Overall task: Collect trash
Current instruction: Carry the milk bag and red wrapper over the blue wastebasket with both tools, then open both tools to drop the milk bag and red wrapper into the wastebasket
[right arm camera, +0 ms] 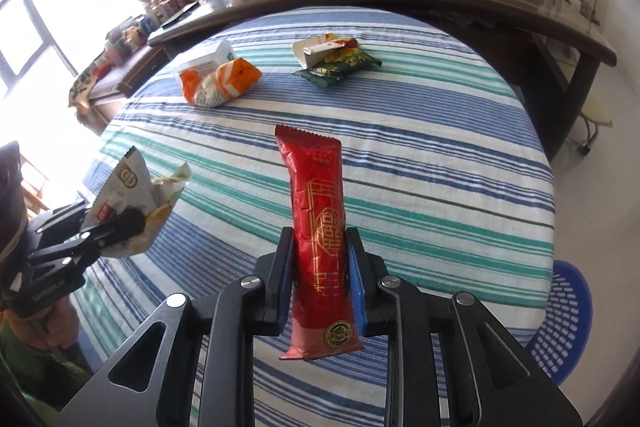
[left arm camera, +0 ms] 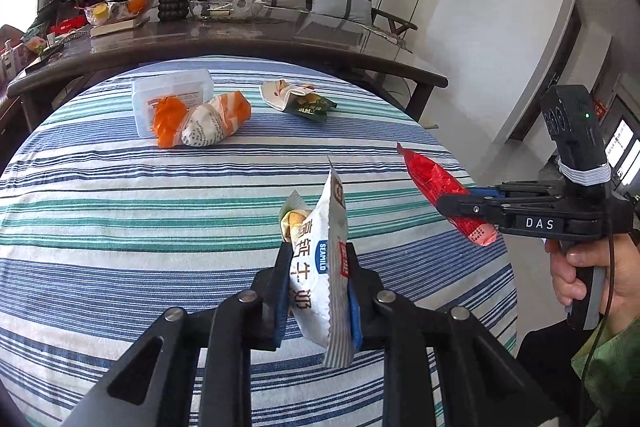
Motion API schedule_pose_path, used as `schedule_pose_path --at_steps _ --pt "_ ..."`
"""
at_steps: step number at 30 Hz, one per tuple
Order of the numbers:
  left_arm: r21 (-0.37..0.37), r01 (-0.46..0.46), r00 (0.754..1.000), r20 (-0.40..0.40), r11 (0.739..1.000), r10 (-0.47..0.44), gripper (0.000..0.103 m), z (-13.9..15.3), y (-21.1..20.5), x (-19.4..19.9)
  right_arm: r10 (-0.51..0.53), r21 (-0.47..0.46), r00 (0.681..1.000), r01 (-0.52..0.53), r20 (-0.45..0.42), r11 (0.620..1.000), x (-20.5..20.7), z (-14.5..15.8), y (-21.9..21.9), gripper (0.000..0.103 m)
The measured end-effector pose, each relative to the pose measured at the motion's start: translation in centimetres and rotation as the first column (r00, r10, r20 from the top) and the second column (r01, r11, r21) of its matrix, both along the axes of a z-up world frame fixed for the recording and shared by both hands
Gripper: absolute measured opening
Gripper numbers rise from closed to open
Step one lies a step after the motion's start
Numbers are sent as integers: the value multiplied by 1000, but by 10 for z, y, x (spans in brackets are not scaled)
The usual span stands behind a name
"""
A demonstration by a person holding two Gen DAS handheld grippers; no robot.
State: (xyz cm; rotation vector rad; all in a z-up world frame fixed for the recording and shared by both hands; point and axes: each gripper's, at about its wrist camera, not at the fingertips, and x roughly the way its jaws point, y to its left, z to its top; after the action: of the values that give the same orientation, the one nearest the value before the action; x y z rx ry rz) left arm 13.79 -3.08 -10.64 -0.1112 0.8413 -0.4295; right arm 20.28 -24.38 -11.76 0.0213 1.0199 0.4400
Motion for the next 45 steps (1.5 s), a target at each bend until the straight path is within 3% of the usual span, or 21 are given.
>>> schedule_pose_path --at_steps 12,20,26,32,37,45 --pt "-28 117 993 -12 993 -118 23 22 -81 0 -99 62 995 97 26 993 -21 12 -61 24" --pt "-61 232 972 -12 971 -233 23 38 -159 0 -239 86 970 235 44 968 -37 22 -133 24" --pt "-63 332 942 -25 941 -334 23 40 -229 3 -352 5 935 352 38 936 -43 16 -201 24" --pt "-80 393 915 -66 916 -398 23 25 -299 10 -450 -113 892 451 34 885 -39 -3 -265 24" --pt "-81 414 901 -108 907 -421 23 2 -345 21 -518 -95 855 515 -17 852 -40 -28 -303 24" --pt "-70 440 878 -175 895 -446 23 -39 -390 41 -561 -65 825 558 -67 827 -44 -44 -334 24"
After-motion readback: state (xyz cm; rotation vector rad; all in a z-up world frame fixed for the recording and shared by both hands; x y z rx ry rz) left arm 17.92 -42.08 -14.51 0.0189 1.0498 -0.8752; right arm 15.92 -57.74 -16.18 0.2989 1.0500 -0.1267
